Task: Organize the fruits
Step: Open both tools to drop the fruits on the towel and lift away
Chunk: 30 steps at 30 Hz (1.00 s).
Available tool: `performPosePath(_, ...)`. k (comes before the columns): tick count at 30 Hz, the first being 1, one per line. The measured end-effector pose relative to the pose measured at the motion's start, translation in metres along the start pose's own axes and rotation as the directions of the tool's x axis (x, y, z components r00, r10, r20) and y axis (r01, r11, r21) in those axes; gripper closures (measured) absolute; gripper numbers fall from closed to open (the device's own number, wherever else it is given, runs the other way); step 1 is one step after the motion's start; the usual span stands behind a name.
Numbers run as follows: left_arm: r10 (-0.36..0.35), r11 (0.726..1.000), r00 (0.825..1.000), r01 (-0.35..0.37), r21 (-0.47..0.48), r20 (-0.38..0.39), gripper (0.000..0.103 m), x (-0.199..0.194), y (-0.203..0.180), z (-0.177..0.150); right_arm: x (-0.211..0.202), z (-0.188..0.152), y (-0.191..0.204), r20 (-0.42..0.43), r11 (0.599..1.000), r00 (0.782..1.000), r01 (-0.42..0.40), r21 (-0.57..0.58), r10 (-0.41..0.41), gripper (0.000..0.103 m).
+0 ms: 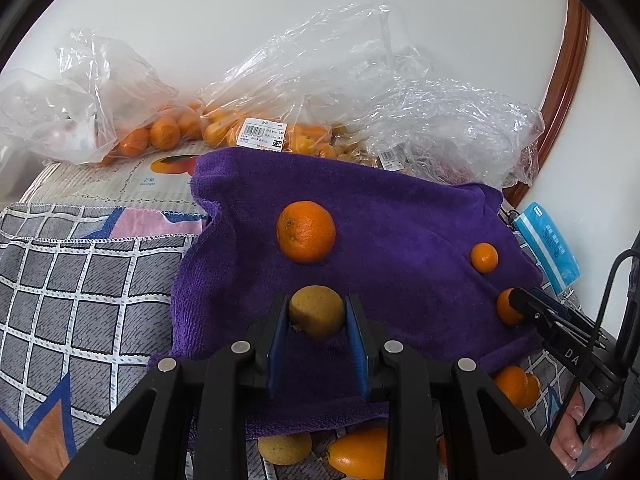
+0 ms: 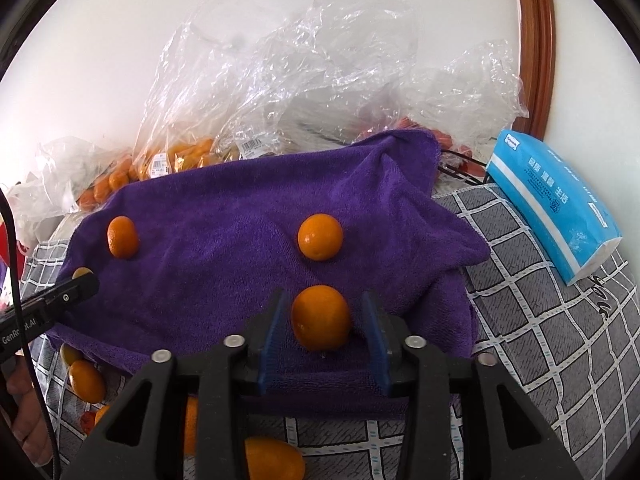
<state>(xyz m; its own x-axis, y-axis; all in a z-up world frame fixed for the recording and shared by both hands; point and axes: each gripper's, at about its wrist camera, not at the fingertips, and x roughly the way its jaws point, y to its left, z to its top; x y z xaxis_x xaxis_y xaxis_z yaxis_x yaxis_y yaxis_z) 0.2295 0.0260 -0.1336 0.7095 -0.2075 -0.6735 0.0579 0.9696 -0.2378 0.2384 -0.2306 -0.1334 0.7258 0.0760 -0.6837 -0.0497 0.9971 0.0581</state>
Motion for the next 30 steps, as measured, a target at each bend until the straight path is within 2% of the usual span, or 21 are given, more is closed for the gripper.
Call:
performPosePath(3,-0.001,1.000,1.000,0.001,0.000,-0.001,0.076,0.000,0.001,0.000,-0.005,0.000,0.001,0.029,1.000,1.000,0.007,0.004,-0.007,0.051)
performPosePath(19,0.002,1.000,1.000,-0.002,-0.003,-0.011,0.074,0.002,0.001,0.000,-0.010,-0.001,0.004,0.059,1.000,0.998,0.018,-0.006,-0.017,0.050)
performPosePath(23,-0.020,1.000,1.000,0.020,-0.018,0.003,0.066,-0.002,0.002,0.000,-0.014,-0.001,0.001,0.074,1.000,0.997,-0.006,0.018,0.004,0.050)
performPosePath(30,-0.028,0.999,1.000,0.028,-0.031,0.005,0.065,-0.007,-0.001,0.001,-0.020,0.000,0.003,0.100,1.000,0.995,0.031,0.000,-0.031,0.050)
